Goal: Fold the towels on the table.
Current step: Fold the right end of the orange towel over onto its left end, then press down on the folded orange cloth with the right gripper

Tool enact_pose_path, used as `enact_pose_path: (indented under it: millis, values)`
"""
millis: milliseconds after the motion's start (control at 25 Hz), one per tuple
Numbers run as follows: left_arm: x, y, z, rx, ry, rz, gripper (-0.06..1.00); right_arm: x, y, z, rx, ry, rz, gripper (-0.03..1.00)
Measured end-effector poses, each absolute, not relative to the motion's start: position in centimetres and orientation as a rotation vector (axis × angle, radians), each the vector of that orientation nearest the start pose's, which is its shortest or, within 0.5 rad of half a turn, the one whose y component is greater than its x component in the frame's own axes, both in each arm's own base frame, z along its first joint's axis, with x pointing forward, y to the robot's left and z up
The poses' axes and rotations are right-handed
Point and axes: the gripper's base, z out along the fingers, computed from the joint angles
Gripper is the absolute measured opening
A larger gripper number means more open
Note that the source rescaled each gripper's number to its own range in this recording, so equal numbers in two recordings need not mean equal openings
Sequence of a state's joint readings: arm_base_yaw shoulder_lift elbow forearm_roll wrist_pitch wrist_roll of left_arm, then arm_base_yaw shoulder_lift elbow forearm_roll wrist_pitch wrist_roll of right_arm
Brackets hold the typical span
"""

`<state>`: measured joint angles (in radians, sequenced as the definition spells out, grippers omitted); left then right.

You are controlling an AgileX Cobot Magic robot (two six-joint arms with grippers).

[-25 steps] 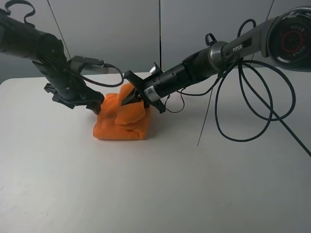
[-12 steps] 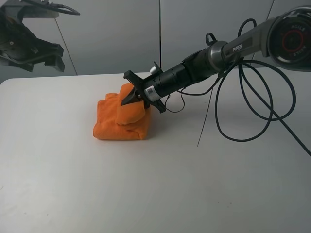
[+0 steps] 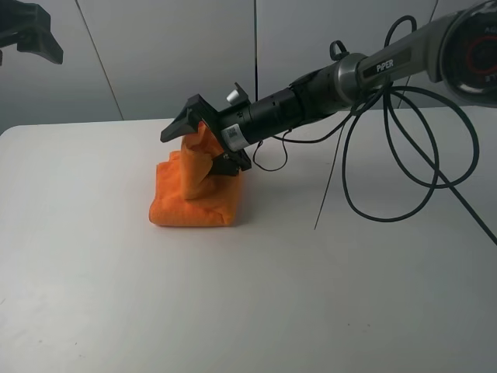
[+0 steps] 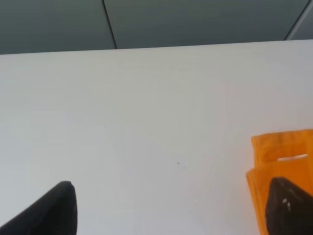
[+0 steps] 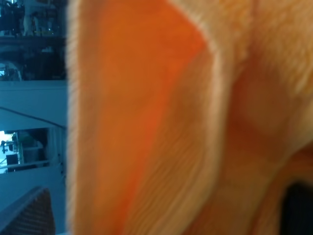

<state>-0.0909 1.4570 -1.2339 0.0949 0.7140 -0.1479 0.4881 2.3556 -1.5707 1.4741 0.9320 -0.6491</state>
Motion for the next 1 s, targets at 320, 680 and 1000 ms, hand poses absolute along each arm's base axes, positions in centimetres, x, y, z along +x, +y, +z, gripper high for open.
enact_pose_path:
  millis: [320, 680, 1000]
  values:
    - [31.8, -2.3, 35.8, -0.022, 2.392, 0.001, 1.00, 36.2, 31.6, 12.8, -0.212, 2.595, 1.618, 1.00]
    - [31.7, -2.2, 36.0, -0.005, 2.408, 0.011, 1.00, 35.0, 31.9, 16.7, -0.386, 2.531, 1.635, 1.00]
    - [31.6, -2.2, 36.0, -0.002, 2.410, 0.013, 1.00, 34.0, 30.4, 18.7, -0.796, 2.541, 1.301, 1.00]
